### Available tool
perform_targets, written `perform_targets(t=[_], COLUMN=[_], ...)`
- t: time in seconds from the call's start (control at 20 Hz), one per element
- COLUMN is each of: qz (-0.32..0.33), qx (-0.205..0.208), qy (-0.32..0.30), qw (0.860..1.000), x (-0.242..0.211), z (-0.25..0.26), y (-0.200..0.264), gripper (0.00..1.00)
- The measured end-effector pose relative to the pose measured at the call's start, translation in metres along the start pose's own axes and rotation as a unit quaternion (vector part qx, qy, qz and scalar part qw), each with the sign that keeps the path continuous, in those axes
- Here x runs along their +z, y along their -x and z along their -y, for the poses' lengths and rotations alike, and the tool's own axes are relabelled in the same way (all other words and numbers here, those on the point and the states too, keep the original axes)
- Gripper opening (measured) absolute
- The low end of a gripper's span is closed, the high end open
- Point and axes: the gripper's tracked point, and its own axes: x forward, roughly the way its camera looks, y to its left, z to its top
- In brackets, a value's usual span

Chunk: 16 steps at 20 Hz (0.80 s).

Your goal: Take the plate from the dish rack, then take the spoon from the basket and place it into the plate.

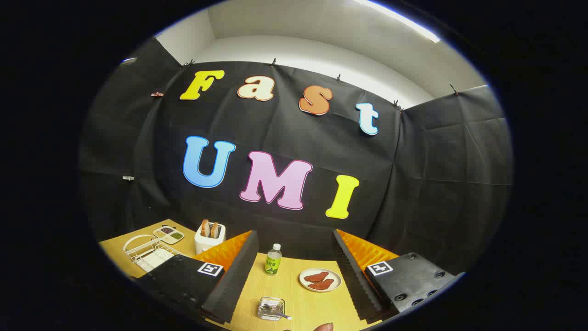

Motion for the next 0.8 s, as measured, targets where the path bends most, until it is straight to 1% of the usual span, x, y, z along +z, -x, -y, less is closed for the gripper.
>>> perform_targets(t=[0.8], qz=[-0.017], qx=[0.006], qy=[-0.001], qw=[1.000], x=[-0.0069], z=[-0.0081], y=[-0.0052], gripper=[0.97])
